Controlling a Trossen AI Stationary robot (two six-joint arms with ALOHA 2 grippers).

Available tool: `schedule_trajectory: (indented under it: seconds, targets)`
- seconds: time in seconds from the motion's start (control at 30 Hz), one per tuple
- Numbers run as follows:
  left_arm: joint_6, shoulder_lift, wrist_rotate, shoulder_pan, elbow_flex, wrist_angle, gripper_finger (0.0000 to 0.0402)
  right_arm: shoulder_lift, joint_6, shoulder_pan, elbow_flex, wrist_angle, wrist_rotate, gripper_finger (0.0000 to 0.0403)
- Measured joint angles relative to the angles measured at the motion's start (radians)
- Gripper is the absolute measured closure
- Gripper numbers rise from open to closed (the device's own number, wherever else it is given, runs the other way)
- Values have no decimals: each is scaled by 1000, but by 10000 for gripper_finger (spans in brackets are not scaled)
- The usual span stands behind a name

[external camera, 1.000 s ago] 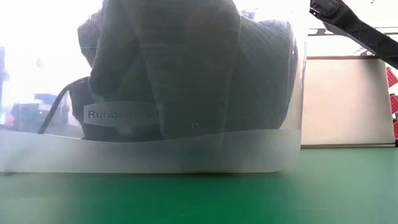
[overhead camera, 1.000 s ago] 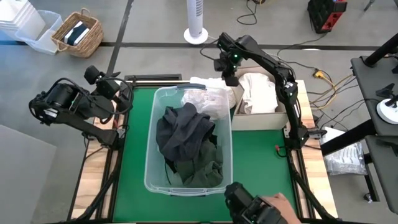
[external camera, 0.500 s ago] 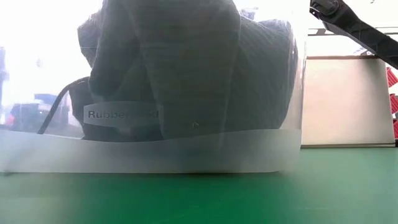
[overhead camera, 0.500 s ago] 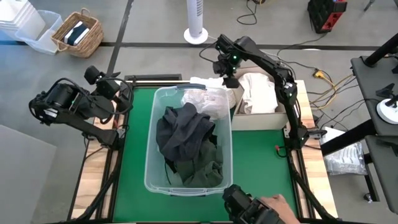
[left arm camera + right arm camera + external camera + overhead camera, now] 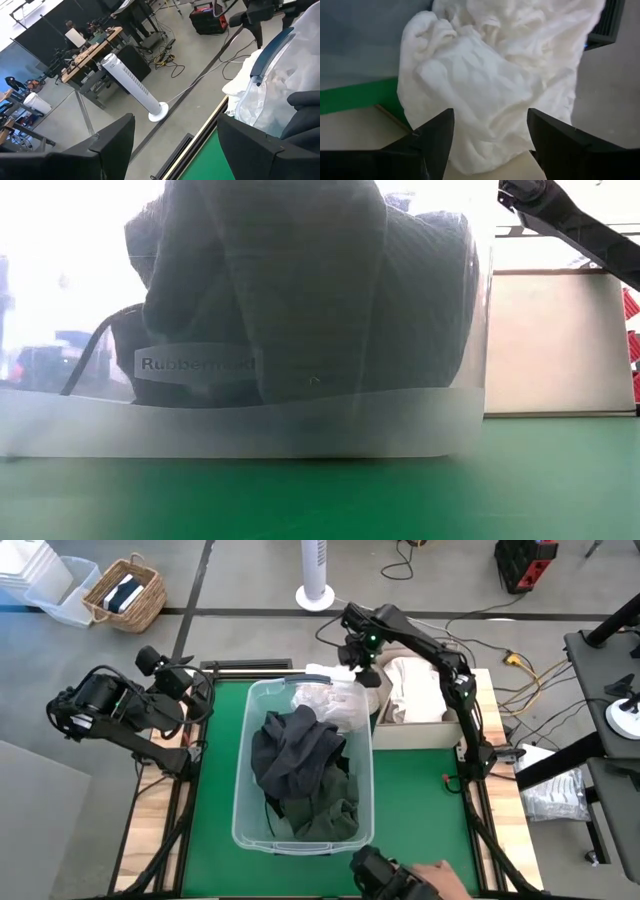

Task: Sort clothes
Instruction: Put the white blouse into the laundry organizer

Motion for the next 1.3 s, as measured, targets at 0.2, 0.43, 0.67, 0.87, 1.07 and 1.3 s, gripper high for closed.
schedule_trajectory:
  seconds: [0.2, 0.43, 0.67, 0.87, 1.07, 1.3]
  targets:
    - [0, 0, 0, 0, 0, 0, 143, 0, 4, 8, -43, 9, 0, 154]
    - [0, 1, 1, 0, 0, 0, 143, 0, 13, 9, -83, 47, 0, 167]
    - [-1, 1, 1, 0, 0, 0, 143, 0, 9, 9, -105, 53, 0, 190]
    - [-8, 1, 1, 0, 0, 0, 143, -1, 8, 9, -105, 72, 8, 261]
    - [-9, 1, 0, 0, 0, 0, 143, 0, 7, 9, -105, 69, 8, 376]
    - [-8, 1, 0, 0, 0, 0, 143, -1, 11, 9, -96, 65, 9, 392]
